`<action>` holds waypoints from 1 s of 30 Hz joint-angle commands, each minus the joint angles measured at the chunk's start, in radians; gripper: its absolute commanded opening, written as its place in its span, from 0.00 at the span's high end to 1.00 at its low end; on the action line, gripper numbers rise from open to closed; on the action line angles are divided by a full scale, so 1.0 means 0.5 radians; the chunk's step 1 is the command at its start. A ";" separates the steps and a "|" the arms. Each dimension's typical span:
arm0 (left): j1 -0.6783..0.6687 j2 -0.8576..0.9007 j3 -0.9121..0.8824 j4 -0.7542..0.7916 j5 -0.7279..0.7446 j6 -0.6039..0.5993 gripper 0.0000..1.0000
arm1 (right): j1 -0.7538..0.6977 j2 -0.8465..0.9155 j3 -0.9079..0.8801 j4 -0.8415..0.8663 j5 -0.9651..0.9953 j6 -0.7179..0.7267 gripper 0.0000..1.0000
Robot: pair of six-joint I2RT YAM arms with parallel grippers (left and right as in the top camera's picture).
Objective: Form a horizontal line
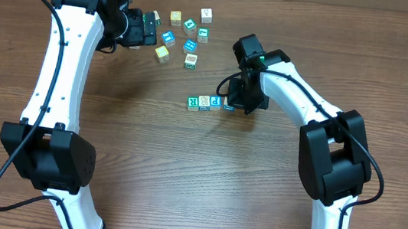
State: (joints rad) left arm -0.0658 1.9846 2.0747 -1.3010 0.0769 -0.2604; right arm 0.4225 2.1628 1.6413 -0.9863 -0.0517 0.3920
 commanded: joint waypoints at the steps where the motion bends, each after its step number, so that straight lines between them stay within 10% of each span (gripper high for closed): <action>1: -0.004 0.010 0.013 0.000 -0.013 -0.019 0.00 | -0.004 -0.015 -0.012 0.011 -0.004 -0.007 0.96; 30: -0.004 0.010 0.013 0.000 -0.013 -0.019 0.00 | -0.003 -0.015 -0.012 0.140 0.098 -0.172 0.96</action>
State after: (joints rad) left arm -0.0658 1.9846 2.0747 -1.3010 0.0769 -0.2600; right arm 0.4213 2.1628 1.6413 -0.9215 0.0166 0.3321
